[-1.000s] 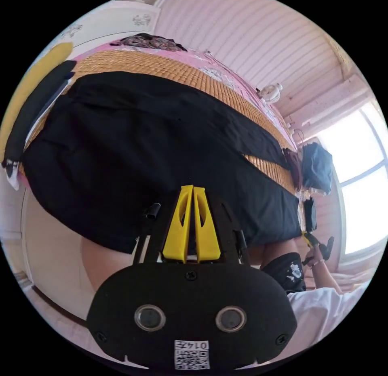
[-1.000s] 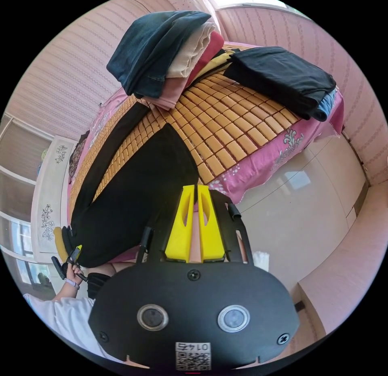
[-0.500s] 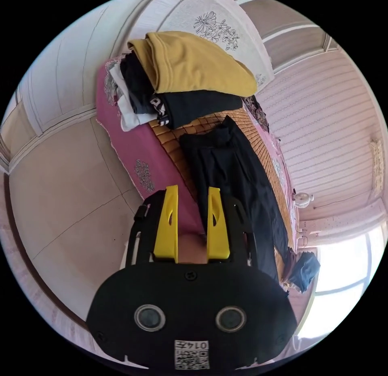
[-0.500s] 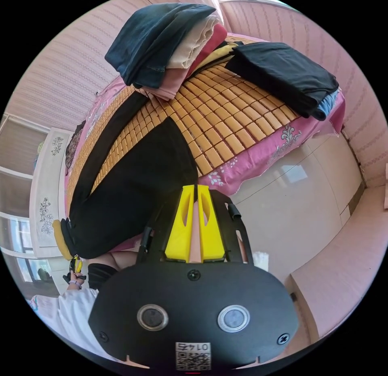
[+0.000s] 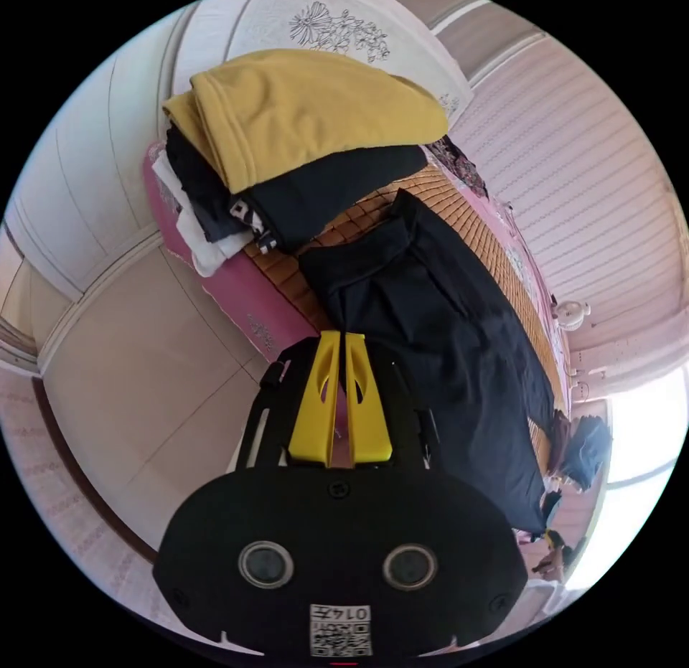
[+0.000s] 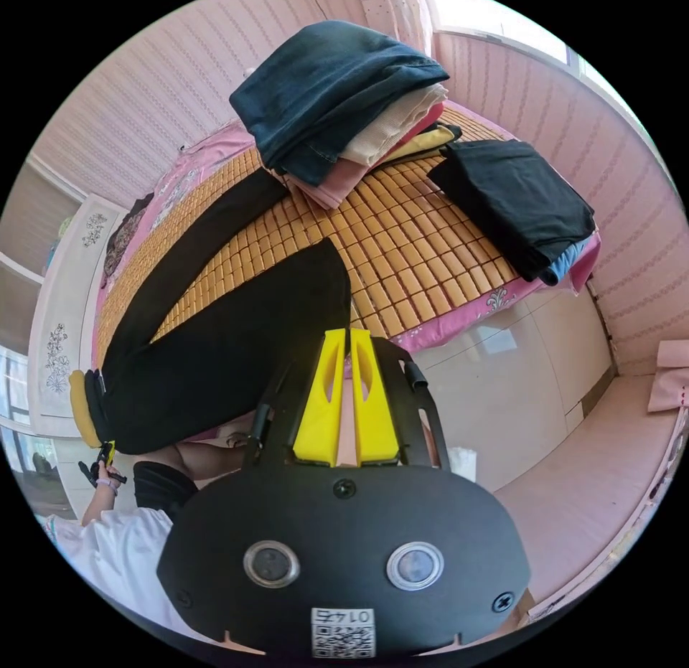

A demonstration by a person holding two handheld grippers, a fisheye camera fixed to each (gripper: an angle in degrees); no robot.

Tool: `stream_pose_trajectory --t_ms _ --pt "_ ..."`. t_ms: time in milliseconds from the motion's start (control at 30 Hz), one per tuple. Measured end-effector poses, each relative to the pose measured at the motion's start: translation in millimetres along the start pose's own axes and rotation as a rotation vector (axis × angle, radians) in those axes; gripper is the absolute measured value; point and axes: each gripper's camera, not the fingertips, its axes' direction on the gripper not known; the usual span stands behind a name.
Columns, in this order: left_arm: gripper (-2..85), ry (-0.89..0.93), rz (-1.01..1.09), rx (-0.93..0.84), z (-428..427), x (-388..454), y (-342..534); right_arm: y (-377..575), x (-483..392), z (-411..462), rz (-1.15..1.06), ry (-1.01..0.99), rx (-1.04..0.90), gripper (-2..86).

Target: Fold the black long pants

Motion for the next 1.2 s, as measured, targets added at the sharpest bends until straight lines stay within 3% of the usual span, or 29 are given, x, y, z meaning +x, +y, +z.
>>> stream_pose_trajectory --t_ms 133,400,667,800,967,1200 --pt "-1.0 -0.049 0.137 0.002 -26.5 -3.2 18.9 12.5 -20.2 9.0 -0.036 0.064 -0.009 0.6" --pt "-1.0 -0.011 0.127 -0.038 -42.9 -9.0 29.5 -5.9 -53.7 20.1 -0.088 0.042 0.010 0.6" --pt "-0.9 0.031 0.283 0.105 -65.7 56.6 -34.2 -144.4 -202.5 -3.8 -0.366 0.013 0.234 0.9" --pt "-0.6 0.046 0.289 0.175 -56.4 95.0 -90.0 -228.2 -268.1 5.4 -0.349 -0.009 0.261 1.7" --pt "3.6 0.054 0.125 0.185 -25.9 111.5 -140.5 -316.0 -312.6 49.6 -0.133 0.013 0.266 7.8" --pt "5.9 -0.121 0.113 0.241 -10.4 121.1 -124.5 -291.3 -304.1 166.3 -0.267 0.195 0.072 11.1"
